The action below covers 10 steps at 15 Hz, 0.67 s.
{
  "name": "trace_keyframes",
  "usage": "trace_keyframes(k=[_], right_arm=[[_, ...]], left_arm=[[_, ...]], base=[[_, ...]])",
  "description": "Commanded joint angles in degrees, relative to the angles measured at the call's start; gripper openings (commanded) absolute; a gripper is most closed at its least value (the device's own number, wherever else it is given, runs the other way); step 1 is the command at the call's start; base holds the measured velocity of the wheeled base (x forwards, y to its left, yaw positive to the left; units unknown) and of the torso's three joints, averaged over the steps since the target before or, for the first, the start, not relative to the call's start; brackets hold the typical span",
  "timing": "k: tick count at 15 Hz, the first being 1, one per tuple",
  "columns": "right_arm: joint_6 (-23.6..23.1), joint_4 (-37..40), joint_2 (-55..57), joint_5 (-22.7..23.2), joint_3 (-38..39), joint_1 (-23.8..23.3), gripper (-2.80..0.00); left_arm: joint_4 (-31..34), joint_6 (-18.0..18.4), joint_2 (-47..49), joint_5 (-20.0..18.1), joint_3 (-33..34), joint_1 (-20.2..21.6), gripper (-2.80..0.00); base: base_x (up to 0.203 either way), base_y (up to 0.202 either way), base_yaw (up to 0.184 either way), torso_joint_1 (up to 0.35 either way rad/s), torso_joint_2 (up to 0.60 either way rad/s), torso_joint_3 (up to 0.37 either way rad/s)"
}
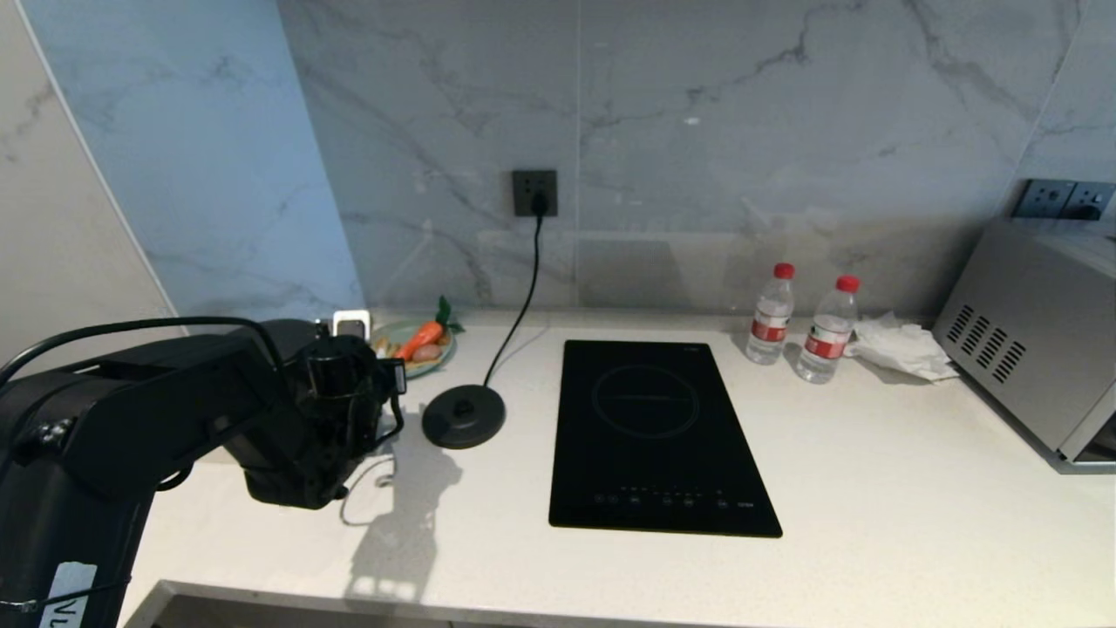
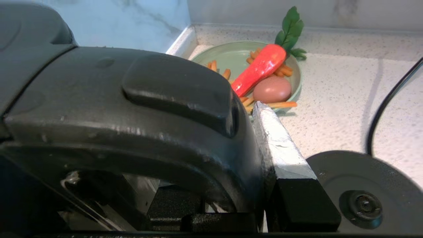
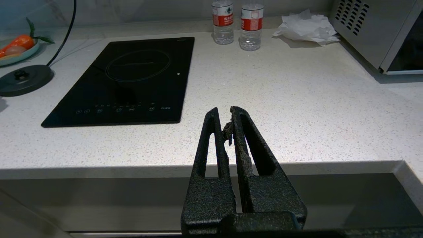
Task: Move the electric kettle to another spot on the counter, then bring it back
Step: Grab the kettle
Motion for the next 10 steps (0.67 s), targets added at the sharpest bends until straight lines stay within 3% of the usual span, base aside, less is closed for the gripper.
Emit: trace_keyframes(k=[1,10], right_arm=[[0.0,0.0,0.1,0.0,0.0,0.0,-2.80],[0.0,0.0,0.1,0.0,0.0,0.0,-2.80]], left_arm=[[-0.7,0.1,-2.2,0.3,0.1,-1.0,-2.80],[-0.6,2.1,-7.8,1.9,0.2,-5.5,-2.80]], base=[[0.000,0.000,0.000,0.000,0.00,0.000],[0.000,0.000,0.000,0.000,0.00,0.000]])
